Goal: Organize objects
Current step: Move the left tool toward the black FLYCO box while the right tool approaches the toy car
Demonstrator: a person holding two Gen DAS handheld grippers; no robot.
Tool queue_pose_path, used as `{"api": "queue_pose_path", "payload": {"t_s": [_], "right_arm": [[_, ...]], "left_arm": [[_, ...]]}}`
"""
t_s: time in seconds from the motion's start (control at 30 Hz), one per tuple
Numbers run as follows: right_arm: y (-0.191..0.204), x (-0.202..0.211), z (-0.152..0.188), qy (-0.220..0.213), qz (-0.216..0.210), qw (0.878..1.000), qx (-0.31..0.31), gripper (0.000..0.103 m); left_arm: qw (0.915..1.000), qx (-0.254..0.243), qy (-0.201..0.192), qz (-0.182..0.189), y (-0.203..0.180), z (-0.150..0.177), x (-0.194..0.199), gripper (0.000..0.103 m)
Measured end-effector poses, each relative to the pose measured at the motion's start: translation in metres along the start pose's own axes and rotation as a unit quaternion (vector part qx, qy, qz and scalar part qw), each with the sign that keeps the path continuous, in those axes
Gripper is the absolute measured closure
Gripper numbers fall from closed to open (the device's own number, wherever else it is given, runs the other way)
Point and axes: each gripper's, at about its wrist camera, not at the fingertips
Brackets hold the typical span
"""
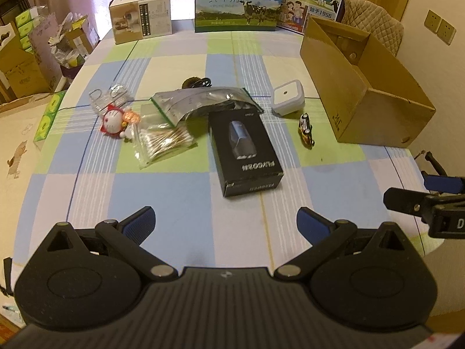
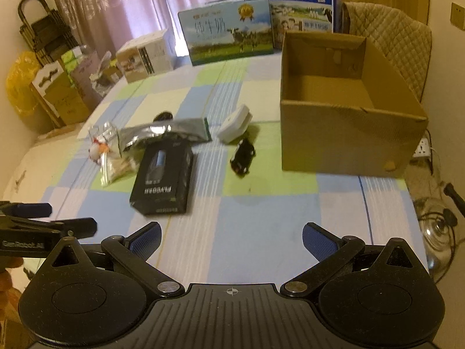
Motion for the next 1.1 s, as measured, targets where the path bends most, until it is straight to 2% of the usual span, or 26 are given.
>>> {"api": "queue_pose_path", "payload": {"t_s": [0.33,0.57,0.93,1.1], "right_arm": [[-0.030,-0.027,-0.014,-0.018,-0.008,1.000,-0.023,0.004],[-0.047,-0.047,-0.022,-0.011,-0.009,0.999,-0.038,0.007],[-0.061,-0.073,-0.034,0.008,-0.010,0.999,-0.042,0.007],[-0.064,-0.083,-0.037,0.015,-0.011,0.999,-0.040,0.007]], "left_arm": [[0.9999,-0.009,-0.010,-0.001,-0.010,-0.026,-0.049,0.001],[0.9998,-0.013,-0.009,-0.010,-0.012,-0.043,-0.083,0.003],[0.9994,-0.006,0.016,-0.030,-0.006,-0.067,-0.135,0.005],[0.9989,0.005,0.030,-0.036,0.001,-0.074,-0.153,0.012]]}}
Point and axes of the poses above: each gripper's, at about its wrist camera, not at the fingertips, and x roughly against the way its jaws point, y to its left, z to its underside, and after that the axes turned 13 degrees about z, right-handed
